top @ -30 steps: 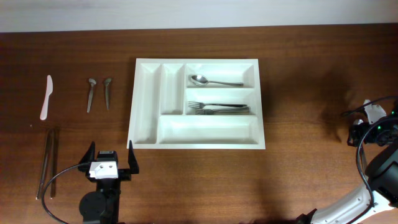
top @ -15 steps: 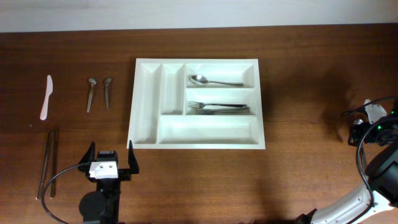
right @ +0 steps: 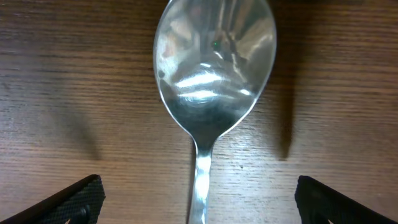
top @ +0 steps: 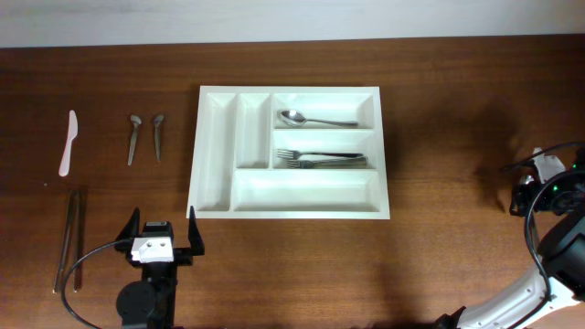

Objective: Pack container
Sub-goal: 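Lower the right gripper over the second silver spoon and close on its handle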

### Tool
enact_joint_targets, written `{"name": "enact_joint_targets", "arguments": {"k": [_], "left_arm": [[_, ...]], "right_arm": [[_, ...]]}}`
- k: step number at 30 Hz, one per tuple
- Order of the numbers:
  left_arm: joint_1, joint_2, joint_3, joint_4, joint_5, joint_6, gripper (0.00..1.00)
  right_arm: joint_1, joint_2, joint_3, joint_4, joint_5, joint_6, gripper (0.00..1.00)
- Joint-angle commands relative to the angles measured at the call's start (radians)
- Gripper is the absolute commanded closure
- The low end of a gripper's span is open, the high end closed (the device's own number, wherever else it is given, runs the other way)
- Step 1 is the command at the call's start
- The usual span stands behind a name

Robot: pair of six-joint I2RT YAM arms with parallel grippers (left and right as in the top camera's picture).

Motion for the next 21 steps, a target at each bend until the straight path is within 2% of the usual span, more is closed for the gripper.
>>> {"name": "enact_joint_targets", "arguments": {"k": [1,21], "left_arm": [[0.006,-0.005,-0.005,-0.003,0.001,-0.01,0.01],[0.006,-0.005,-0.005,-0.003,0.001,-0.01,0.01]], "right_arm": [[-0.002,0.011,-0.005,0.003,0.009,-0.003,0.02],[-0.002,0.042,-0.005,0.006,0.009,-0.007,0.01]]}}
